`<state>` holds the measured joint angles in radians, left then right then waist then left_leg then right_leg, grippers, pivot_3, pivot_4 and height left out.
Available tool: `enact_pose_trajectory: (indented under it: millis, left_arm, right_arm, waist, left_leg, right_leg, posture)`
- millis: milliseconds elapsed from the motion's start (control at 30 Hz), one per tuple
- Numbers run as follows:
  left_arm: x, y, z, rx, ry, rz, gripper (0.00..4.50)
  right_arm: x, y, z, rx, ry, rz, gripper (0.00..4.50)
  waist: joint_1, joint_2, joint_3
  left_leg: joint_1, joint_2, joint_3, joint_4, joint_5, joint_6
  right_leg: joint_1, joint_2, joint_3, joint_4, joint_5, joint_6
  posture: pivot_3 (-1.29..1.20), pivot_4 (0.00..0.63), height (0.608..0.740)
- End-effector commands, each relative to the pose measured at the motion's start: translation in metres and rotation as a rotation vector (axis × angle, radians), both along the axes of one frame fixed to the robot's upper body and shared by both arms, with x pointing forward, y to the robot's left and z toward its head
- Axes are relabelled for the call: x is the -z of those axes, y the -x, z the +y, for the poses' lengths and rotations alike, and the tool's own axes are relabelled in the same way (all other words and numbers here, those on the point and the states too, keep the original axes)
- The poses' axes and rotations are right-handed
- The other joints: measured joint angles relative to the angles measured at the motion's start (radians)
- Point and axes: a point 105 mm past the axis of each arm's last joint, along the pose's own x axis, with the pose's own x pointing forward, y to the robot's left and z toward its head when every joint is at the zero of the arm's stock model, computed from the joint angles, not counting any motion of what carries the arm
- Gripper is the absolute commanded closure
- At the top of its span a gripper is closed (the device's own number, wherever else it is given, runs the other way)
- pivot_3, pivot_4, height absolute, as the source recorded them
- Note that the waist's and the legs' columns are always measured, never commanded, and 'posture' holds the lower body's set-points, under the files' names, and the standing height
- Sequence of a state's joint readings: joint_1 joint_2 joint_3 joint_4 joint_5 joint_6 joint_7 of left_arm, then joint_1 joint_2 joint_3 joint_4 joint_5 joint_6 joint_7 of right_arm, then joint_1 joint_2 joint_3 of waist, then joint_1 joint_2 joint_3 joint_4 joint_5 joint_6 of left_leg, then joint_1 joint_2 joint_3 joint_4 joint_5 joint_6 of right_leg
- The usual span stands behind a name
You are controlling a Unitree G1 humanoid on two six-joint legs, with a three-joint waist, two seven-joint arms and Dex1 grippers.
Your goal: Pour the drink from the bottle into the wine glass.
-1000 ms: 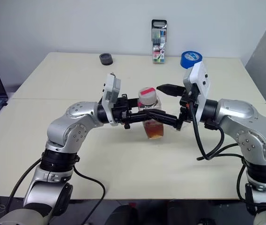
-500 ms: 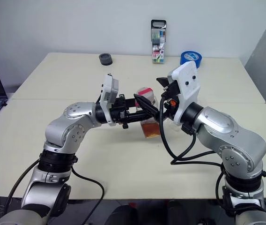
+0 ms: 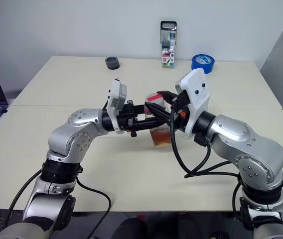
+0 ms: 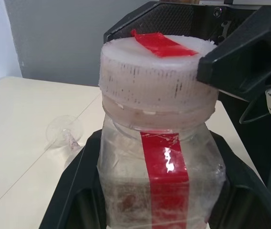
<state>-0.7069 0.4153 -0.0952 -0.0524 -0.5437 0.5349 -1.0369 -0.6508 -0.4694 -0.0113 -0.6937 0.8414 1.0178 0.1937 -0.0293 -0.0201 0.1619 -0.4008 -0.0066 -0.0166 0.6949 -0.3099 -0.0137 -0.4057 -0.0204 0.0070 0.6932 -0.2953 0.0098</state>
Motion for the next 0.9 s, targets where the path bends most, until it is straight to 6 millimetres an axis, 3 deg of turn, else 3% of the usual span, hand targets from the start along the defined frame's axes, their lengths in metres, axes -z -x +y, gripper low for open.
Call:
enact_pose_trajectory:
  millis: [33, 233, 433, 533, 667, 767, 900]
  left_arm:
    - [-0.016, 0.006, 0.004, 0.009, 0.007, -0.079, 2.38]
    - [-0.017, 0.016, 0.004, 0.085, -0.024, -0.077, 2.38]
    - [-0.019, 0.020, 0.004, 0.124, -0.044, -0.082, 2.38]
    - [-0.019, 0.019, 0.003, 0.119, -0.041, -0.082, 2.38]
    - [-0.018, 0.017, 0.004, 0.093, -0.027, -0.073, 2.38]
    - [-0.016, 0.016, 0.006, 0.077, -0.021, -0.068, 2.38]
    - [-0.015, 0.014, 0.007, 0.062, -0.017, -0.067, 2.38]
  right_arm:
    - [-0.009, -0.001, -0.007, 0.012, -0.014, -0.038, 2.70]
    - [-0.010, 0.003, -0.017, -0.218, 0.087, -0.045, 2.70]
    - [-0.012, -0.021, -0.023, -0.346, 0.198, -0.047, 2.70]
    - [-0.014, -0.027, -0.031, -0.356, 0.215, -0.033, 1.65]
    - [-0.025, -0.018, -0.049, -0.319, 0.220, -0.029, 0.19]
    - [-0.024, -0.004, -0.050, -0.288, 0.197, -0.015, 0.02]
    - [-0.025, 0.008, -0.037, -0.225, 0.120, -0.042, 0.02]
  waist:
    - [0.000, 0.000, 0.000]
    - [0.001, 0.000, 0.000]
    - [-0.004, 0.000, 0.000]
    - [0.000, 0.001, 0.001]
    - [0.007, 0.000, 0.001]
    - [0.012, 0.000, 0.001]
    - [0.005, 0.000, 0.001]
  left_leg:
    - [0.000, 0.000, 0.000, 0.000, 0.000, 0.000]
    - [0.000, 0.000, 0.000, 0.000, 0.000, 0.000]
    - [0.001, 0.000, 0.000, 0.000, 0.000, 0.001]
    - [0.001, 0.000, 0.000, 0.000, 0.000, 0.001]
    - [-0.001, 0.000, 0.000, 0.001, 0.000, 0.000]
    - [-0.002, 0.000, -0.001, 0.000, 0.000, 0.000]
    - [-0.001, 0.001, 0.000, 0.000, 0.000, 0.000]
  right_leg:
    - [0.000, 0.000, 0.000, 0.000, 0.000, 0.000]
    - [0.001, 0.000, 0.000, -0.001, 0.000, 0.000]
    - [0.001, 0.001, 0.000, 0.000, 0.000, 0.000]
    - [0.000, 0.001, 0.000, 0.000, 0.000, 0.000]
    - [0.001, 0.000, -0.001, -0.002, 0.000, 0.000]
    - [0.001, 0.000, -0.001, -0.004, 0.000, 0.000]
    - [0.000, 0.000, 0.000, -0.003, 0.000, 0.000]
  posture:
    - [0.00, 0.150, 0.740]
    - [0.00, 0.150, 0.740]
    - [0.00, 0.150, 0.740]
    - [0.00, 0.150, 0.740]
    - [0.00, 0.150, 0.740]
    - [0.00, 0.150, 0.740]
    - [0.00, 0.150, 0.740]
